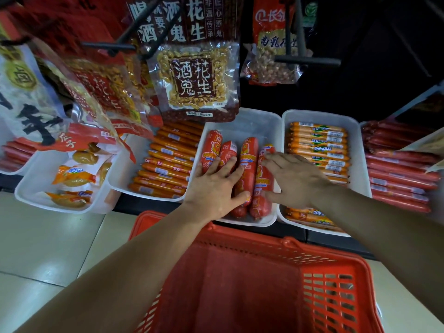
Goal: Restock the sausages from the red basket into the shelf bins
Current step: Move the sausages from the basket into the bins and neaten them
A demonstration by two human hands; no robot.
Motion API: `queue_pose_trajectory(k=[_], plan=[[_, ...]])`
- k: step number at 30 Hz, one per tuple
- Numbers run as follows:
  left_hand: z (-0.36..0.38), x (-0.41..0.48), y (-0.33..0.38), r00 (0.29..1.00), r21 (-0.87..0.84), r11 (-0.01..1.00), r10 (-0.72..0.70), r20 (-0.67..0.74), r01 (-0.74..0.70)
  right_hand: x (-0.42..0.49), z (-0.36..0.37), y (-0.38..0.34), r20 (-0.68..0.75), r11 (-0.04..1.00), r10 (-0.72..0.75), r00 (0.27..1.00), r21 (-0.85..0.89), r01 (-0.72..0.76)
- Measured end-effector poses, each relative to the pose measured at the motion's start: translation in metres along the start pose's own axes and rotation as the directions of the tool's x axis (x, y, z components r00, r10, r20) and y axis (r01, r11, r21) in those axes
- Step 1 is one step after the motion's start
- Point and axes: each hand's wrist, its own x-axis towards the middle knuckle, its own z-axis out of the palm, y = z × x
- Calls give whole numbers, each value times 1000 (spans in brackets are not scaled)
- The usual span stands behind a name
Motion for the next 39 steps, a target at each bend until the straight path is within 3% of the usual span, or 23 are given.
queue_pose_trajectory(k=[8, 11, 13, 18, 20, 22, 26, 33, 35, 39], plan=[[-2, 1, 3, 996, -151, 988, -53, -76, 41, 45, -23, -2, -131, 993, 54, 990, 113, -39], [-6, 0, -3, 997, -164, 986, -25, -71, 13, 77, -23, -7, -35, 962, 124, 992, 249, -112], [-9, -2, -14, 988, -195, 981, -37, -152, 6, 95, -19, -13, 45, 946, 153, 987, 284, -159], [-9, -5, -47, 945, -175, 982, -127, -301, 76, 92, -8, -23, 21, 954, 157, 987, 256, -157], [-6, -6, -60, 960, -210, 974, -139, -242, 88, 84, -3, -25, -14, 956, 152, 988, 254, -144], [-3, -8, -66, 971, -325, 941, -156, -183, 90, 84, -5, -27, -48, 909, 222, 974, 372, -189], [-3, -13, -60, 960, -443, 894, -179, -213, 68, 110, -19, -45, -47, 894, 188, 981, 423, -151], [1, -11, -69, 916, -788, 594, -388, -102, 164, 148, -30, -66, 38, 805, 186, 982, 567, -174], [0, -12, -70, 918, -792, 584, -389, -81, 178, 153, -33, -64, 96, 766, 164, 982, 615, -188], [-5, -14, -66, 930, -743, 644, -358, -83, 181, 149, -28, -60, 71, 845, 128, 989, 515, -146]])
